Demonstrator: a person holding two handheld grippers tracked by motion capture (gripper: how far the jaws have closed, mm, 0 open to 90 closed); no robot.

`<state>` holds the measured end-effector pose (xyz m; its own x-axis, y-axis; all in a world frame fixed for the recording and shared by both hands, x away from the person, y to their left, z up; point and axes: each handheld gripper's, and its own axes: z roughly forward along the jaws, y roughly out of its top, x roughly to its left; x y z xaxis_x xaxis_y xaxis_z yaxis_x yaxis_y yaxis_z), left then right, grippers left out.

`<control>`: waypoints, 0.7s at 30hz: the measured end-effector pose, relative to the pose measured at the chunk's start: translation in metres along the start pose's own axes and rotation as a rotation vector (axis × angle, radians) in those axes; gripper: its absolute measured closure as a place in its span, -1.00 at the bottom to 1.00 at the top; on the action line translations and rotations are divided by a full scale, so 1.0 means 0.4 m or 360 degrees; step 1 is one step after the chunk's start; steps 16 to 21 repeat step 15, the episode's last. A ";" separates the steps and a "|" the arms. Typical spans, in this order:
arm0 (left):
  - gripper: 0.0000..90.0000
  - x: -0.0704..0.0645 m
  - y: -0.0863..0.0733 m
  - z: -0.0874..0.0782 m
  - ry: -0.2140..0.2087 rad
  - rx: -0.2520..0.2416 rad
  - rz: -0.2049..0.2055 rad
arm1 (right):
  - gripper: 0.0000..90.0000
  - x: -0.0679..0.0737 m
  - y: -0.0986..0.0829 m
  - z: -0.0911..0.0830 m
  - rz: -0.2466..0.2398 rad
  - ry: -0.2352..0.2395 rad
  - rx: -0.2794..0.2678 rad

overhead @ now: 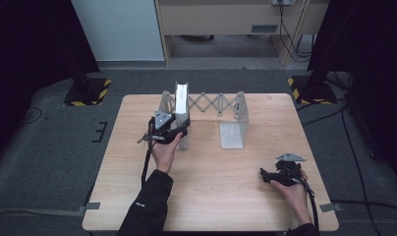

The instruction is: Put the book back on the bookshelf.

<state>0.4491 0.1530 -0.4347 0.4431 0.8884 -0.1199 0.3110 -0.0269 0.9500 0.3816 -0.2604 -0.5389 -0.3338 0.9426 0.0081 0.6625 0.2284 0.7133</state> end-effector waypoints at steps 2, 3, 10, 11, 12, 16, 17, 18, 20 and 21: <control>-0.23 0.002 0.001 -0.018 -0.0028 -0.0004 0.0005 | -0.87 0.000 0.000 0.000 0.0000 0.0003 0.0002; -0.26 0.003 0.000 -0.030 -0.0031 0.0007 0.0021 | -0.87 0.000 0.000 0.000 -0.0001 0.0001 0.0001; -0.37 0.017 -0.028 -0.125 -0.0074 0.0109 0.0034 | -0.87 0.000 -0.002 -0.002 -0.0006 0.0006 -0.0002; -0.39 0.019 -0.036 -0.138 -0.0074 0.0137 0.0050 | -0.87 0.000 -0.003 -0.004 -0.0009 0.0007 -0.0001; -0.41 0.022 -0.045 -0.152 -0.0073 0.0163 0.0060 | -0.86 0.001 -0.003 -0.005 -0.0005 0.0008 0.0005; -0.45 0.039 -0.074 -0.185 -0.0091 0.0227 0.0081 | -0.86 0.001 -0.002 -0.010 -0.0006 0.0023 0.0014; -0.45 0.039 -0.074 -0.185 -0.0091 0.0227 0.0081 | -0.86 0.001 -0.002 -0.010 -0.0006 0.0023 0.0014; -0.45 0.039 -0.074 -0.185 -0.0091 0.0227 0.0081 | -0.86 0.001 -0.002 -0.010 -0.0006 0.0023 0.0014; -0.45 0.039 -0.074 -0.185 -0.0091 0.0227 0.0081 | -0.86 0.001 -0.002 -0.010 -0.0006 0.0023 0.0014; -0.45 0.039 -0.074 -0.185 -0.0091 0.0227 0.0081 | -0.86 0.001 -0.002 -0.010 -0.0006 0.0023 0.0014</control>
